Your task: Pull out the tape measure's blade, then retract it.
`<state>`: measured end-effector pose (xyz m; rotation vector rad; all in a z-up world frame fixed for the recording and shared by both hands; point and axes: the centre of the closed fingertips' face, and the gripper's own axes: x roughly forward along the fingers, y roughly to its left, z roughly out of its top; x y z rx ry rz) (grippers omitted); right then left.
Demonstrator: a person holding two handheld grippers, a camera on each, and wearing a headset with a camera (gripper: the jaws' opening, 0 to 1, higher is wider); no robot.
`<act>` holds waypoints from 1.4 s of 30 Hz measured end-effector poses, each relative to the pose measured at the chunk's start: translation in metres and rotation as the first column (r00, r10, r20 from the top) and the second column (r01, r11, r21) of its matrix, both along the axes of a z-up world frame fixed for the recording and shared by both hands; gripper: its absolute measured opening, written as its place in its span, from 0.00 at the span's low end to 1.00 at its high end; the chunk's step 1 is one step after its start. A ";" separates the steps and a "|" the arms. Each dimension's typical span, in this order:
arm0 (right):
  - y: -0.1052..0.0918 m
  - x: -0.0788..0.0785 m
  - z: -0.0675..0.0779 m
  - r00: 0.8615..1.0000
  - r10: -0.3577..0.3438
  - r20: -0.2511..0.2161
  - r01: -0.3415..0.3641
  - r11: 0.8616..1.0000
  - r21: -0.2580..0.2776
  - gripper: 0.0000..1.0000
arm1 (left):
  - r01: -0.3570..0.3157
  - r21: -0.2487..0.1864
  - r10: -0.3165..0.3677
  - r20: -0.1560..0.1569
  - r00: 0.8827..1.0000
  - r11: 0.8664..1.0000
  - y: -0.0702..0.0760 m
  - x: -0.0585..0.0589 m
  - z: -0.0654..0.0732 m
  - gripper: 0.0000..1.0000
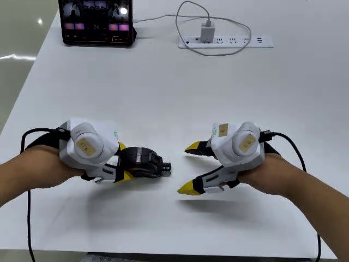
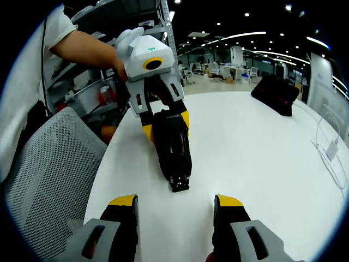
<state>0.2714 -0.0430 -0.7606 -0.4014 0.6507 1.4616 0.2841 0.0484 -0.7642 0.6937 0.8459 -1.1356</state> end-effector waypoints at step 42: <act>0.032 0.004 -0.016 0.994 0.093 0.060 -0.094 0.995 0.017 0.13 | -0.005 0.003 0.005 -0.001 1.000 1.000 -0.001 0.001 0.000 0.27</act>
